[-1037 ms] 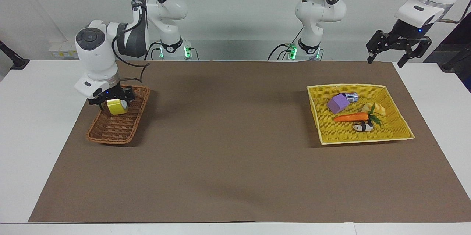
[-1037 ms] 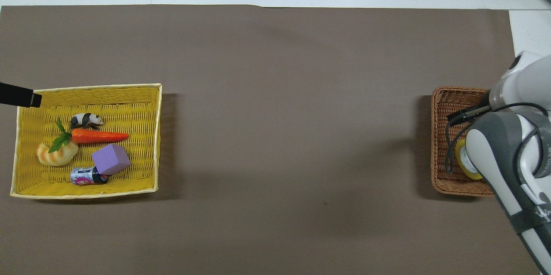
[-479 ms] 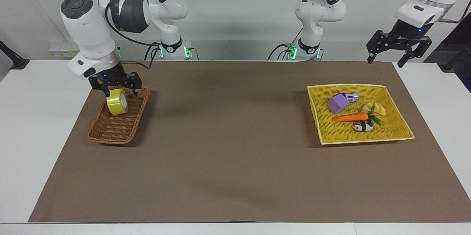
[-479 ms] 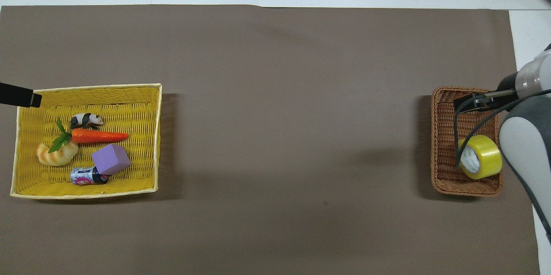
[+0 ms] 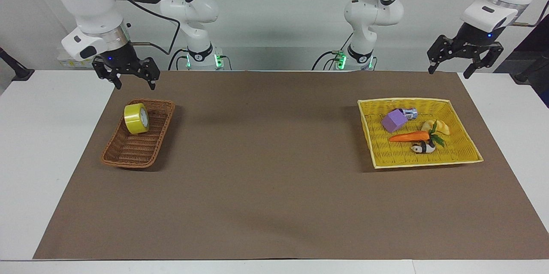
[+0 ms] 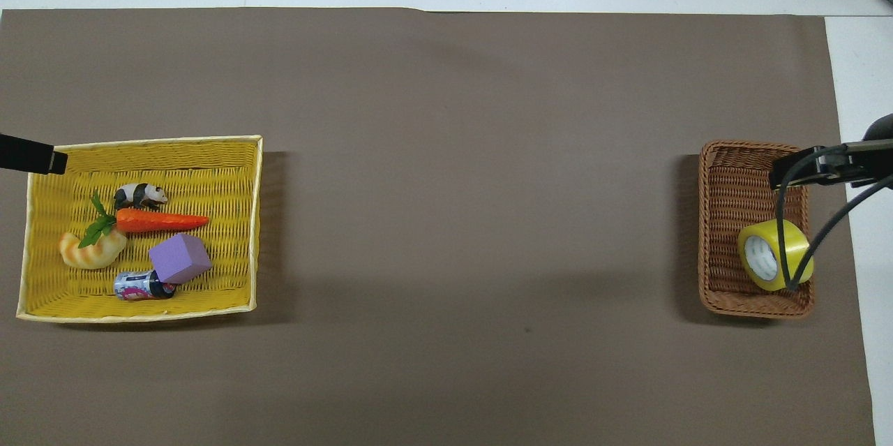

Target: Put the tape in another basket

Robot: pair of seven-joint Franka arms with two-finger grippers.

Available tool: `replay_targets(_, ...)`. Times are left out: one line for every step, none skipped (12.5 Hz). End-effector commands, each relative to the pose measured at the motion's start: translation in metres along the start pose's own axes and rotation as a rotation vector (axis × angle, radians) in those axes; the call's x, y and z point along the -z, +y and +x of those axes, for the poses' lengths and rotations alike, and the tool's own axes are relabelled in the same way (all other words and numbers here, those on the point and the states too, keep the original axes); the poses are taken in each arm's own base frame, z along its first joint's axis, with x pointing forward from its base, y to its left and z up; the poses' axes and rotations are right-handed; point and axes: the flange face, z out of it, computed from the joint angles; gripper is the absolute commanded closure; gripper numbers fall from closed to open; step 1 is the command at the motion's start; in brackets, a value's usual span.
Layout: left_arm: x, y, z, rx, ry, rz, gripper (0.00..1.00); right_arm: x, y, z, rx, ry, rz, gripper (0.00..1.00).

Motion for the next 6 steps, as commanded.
replay_targets(0.0026,-0.0009,-0.0063,0.001,-0.006,0.011,0.00,0.0025,0.0004,-0.0003,-0.042,-0.020,0.034,0.00)
replay_targets(0.0026,-0.0009,-0.0063,0.001,-0.006,0.011,0.00,0.0027,0.0014,-0.0006,-0.041,-0.019,0.032,0.00)
replay_targets(0.0026,-0.0009,-0.0063,0.001,-0.006,0.011,0.00,0.0035,0.0007,0.0004,-0.041,-0.010,0.032,0.00)
replay_targets(0.0026,-0.0009,-0.0063,-0.001,-0.006,0.011,0.00,0.0039,0.0010,0.0009,-0.040,-0.005,0.029,0.00)
replay_targets(0.0026,-0.0009,-0.0063,0.001,-0.006,0.011,0.00,0.0032,0.0017,0.0015,-0.040,-0.005,0.023,0.00)
replay_targets(0.0026,-0.0009,-0.0063,0.001,-0.006,0.011,0.00,0.0033,0.0060,0.0031,-0.042,0.005,0.016,0.00)
